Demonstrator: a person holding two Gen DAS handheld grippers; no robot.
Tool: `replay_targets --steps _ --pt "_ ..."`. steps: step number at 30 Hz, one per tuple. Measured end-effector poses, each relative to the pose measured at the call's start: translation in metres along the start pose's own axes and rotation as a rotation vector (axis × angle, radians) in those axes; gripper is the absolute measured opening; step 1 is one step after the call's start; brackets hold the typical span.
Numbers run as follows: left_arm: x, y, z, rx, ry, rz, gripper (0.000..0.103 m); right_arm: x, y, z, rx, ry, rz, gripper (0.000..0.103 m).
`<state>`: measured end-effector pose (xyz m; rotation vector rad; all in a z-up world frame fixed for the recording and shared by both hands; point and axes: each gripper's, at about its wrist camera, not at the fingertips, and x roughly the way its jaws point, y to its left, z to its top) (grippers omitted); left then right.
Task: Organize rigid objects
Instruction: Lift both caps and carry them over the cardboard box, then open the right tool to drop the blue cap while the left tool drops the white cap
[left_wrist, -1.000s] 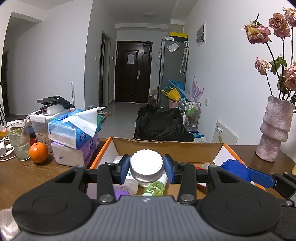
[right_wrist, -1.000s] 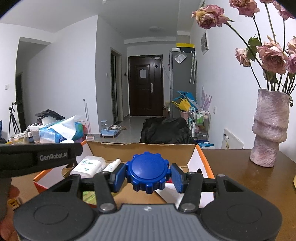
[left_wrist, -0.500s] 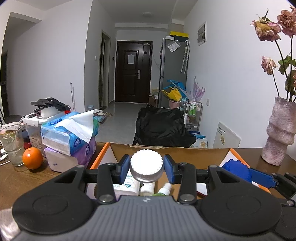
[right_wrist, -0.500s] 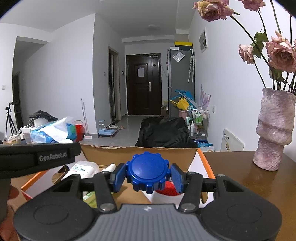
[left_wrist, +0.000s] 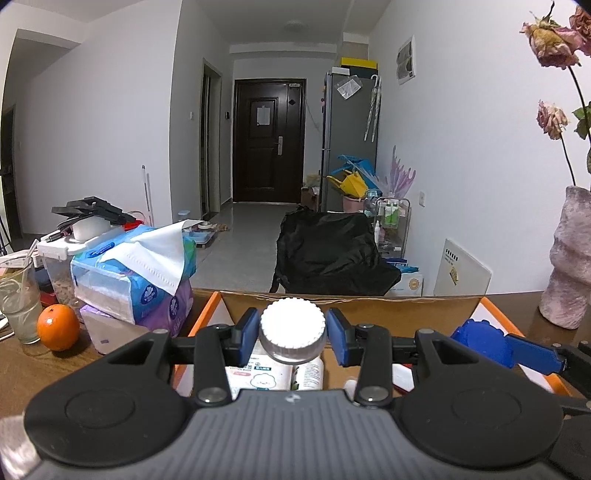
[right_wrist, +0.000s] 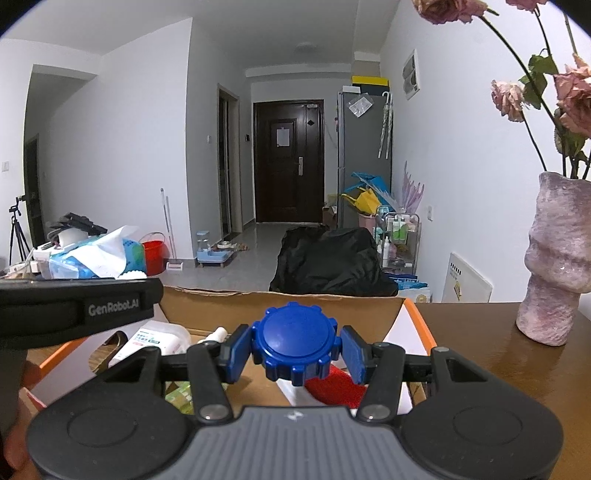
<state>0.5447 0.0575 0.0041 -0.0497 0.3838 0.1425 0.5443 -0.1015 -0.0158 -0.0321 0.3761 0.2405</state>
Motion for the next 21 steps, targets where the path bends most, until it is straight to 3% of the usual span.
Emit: replay_targets --steps 14,16,17,18,20,21 --pt "0.012 0.007 -0.002 0.017 0.025 0.010 0.042 0.013 -0.004 0.003 -0.004 0.035 -0.005 0.052" --pt "0.012 0.007 -0.002 0.017 0.026 0.014 0.049 0.013 -0.003 0.002 -0.006 0.046 -0.005 0.053" --pt "0.012 0.008 -0.002 0.017 0.027 0.017 0.060 0.014 -0.003 0.001 -0.004 0.048 -0.006 0.055" --pt "0.010 0.007 -0.002 0.014 0.024 0.022 0.076 0.014 -0.003 0.001 -0.002 0.053 -0.008 0.064" --pt "0.008 0.008 -0.003 0.014 0.004 0.044 0.086 0.012 -0.004 0.001 0.002 0.048 -0.019 0.082" --pt "0.007 0.008 -0.002 0.016 -0.002 0.054 0.093 0.011 -0.004 0.001 0.003 0.045 -0.024 0.084"
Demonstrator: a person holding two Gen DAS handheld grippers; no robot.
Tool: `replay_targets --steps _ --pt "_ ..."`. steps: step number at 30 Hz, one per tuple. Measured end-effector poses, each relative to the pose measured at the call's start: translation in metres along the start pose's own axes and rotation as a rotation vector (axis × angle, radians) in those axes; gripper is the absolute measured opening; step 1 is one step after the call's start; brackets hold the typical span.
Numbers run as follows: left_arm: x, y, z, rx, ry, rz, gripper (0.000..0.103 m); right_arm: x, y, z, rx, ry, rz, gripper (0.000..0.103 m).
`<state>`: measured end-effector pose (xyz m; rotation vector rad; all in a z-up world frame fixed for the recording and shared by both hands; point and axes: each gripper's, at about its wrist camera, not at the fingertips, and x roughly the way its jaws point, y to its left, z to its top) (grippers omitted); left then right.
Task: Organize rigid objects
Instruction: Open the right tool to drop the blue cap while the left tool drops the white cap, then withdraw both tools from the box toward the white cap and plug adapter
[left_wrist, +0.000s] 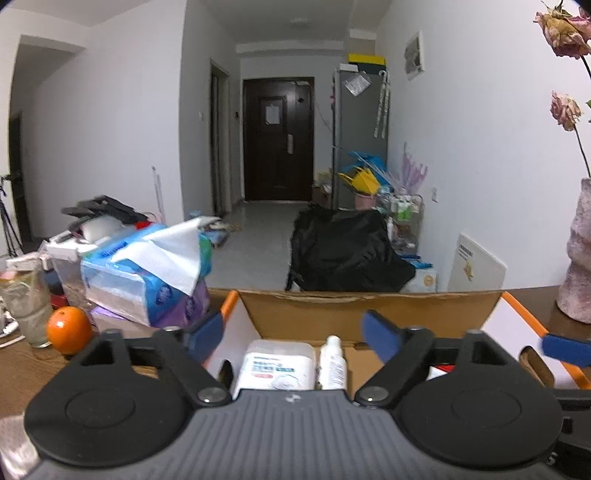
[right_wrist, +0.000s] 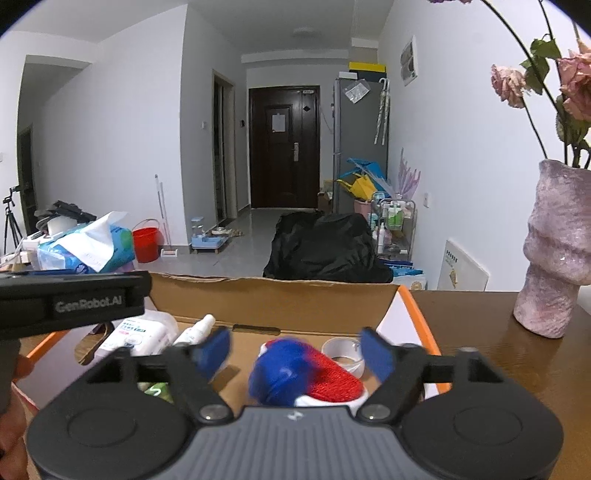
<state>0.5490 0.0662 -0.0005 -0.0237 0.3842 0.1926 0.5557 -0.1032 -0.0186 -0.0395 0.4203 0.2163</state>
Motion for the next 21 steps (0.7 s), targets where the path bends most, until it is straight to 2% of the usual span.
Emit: replay_targets --steps 2,4,21 --pt "-0.0020 0.0020 0.0003 -0.003 -0.015 0.011 0.103 -0.0014 -0.0004 0.0005 0.003 0.000 -0.005 0.091" --pt "-0.0029 0.0037 0.0018 -0.006 -0.022 0.022 0.103 -0.0021 -0.0003 0.0005 0.006 -0.001 -0.013 0.103" --pt "-0.0032 0.0086 0.0032 -0.030 -0.002 0.021 0.103 -0.0085 0.0009 0.0014 0.007 -0.016 -0.049 0.103"
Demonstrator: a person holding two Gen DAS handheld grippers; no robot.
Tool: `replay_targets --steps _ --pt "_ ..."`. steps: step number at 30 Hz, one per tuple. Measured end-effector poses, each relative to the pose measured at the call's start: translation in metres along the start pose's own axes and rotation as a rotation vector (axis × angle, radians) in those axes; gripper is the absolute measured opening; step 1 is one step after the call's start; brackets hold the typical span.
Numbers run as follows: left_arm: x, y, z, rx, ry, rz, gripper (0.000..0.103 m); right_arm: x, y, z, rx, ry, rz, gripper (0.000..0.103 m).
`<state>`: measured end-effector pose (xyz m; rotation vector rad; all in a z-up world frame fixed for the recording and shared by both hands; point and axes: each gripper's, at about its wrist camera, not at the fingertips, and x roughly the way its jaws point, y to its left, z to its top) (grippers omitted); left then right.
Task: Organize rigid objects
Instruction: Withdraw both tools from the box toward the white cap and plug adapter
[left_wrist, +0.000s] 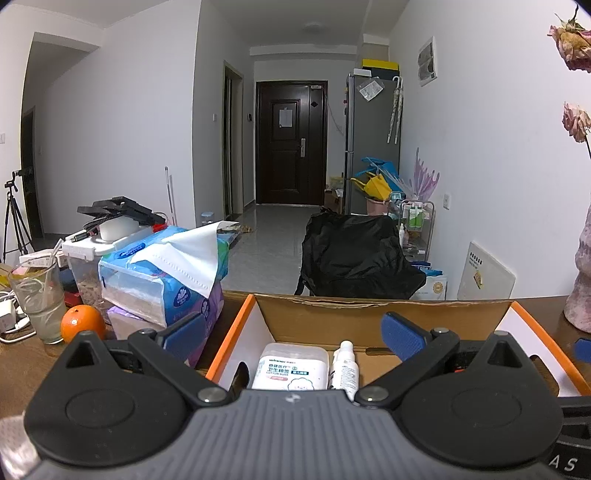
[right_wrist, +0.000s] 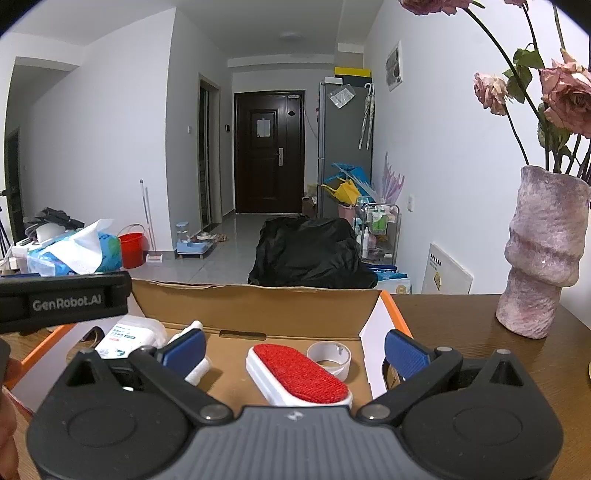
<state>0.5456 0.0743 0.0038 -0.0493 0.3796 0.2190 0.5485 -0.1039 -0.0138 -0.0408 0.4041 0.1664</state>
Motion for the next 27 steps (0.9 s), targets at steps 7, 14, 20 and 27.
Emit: replay_targets --steps 7,14,20,27 --pt "-0.007 0.003 0.001 -0.016 0.009 -0.024 0.103 -0.010 -0.001 -0.002 -0.014 -0.012 0.006 0.103" --pt "-0.022 0.011 -0.001 0.014 -0.017 -0.022 0.103 -0.026 -0.003 -0.004 -0.031 -0.034 0.013 0.103" --pt "-0.031 0.020 -0.005 0.019 -0.015 -0.018 0.103 -0.041 -0.006 -0.007 -0.052 -0.056 0.019 0.103" --pt "-0.043 0.035 -0.011 0.017 -0.017 -0.008 0.103 -0.058 -0.010 -0.011 -0.074 -0.074 0.026 0.103"
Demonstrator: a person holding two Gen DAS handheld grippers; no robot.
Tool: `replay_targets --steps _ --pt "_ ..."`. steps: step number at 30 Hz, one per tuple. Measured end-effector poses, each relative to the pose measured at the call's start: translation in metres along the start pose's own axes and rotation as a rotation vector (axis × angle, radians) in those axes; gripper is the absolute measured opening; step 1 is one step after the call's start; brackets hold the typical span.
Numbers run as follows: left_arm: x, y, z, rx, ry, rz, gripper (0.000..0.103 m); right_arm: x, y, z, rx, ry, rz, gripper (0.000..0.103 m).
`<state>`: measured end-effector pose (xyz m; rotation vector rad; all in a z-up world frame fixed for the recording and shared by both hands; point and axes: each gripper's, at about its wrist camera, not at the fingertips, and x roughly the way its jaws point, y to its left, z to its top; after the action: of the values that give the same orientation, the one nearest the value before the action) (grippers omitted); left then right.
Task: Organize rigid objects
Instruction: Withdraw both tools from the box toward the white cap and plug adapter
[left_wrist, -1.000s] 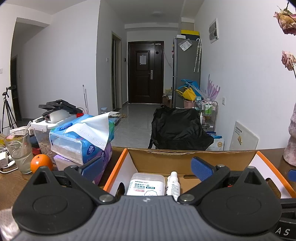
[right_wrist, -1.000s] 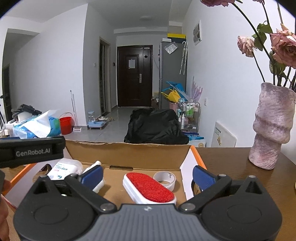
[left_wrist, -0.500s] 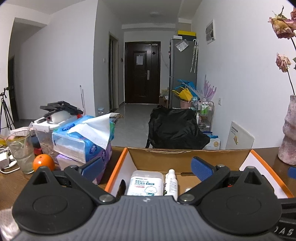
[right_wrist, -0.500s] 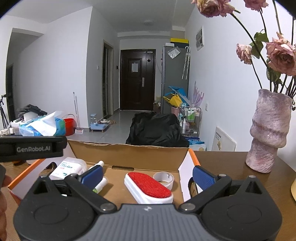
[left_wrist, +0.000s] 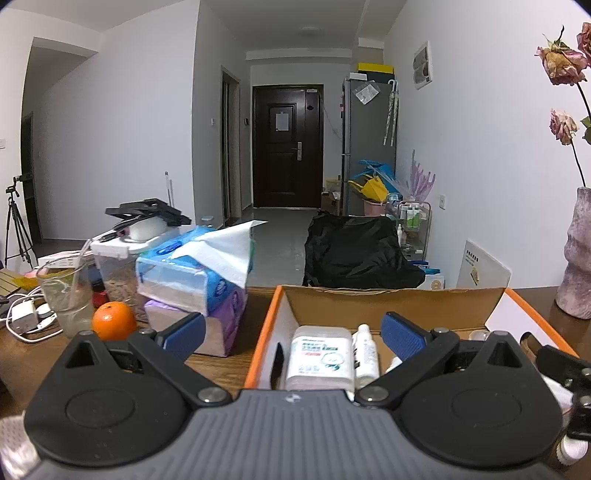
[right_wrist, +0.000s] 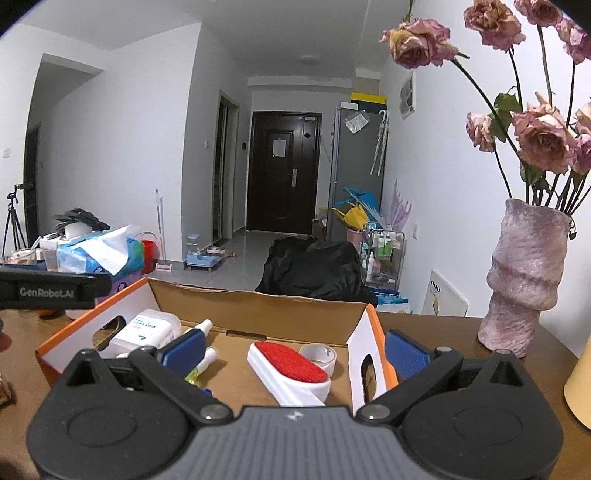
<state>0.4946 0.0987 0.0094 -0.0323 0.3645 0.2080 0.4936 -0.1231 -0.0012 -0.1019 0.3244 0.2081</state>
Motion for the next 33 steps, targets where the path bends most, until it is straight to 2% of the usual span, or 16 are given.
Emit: replay_targets --steps 9,21,33 --pt "-0.018 0.024 -0.016 0.012 0.011 0.030 0.103 -0.021 -0.006 -0.014 -0.027 -0.005 0.002 0.103" --pt "-0.034 0.073 -0.036 0.007 0.045 0.078 0.103 -0.047 -0.030 -0.037 -0.038 0.012 -0.040 0.103" --pt "-0.046 0.107 -0.064 0.032 0.128 0.086 0.103 -0.058 -0.053 -0.069 -0.056 0.112 -0.085 0.103"
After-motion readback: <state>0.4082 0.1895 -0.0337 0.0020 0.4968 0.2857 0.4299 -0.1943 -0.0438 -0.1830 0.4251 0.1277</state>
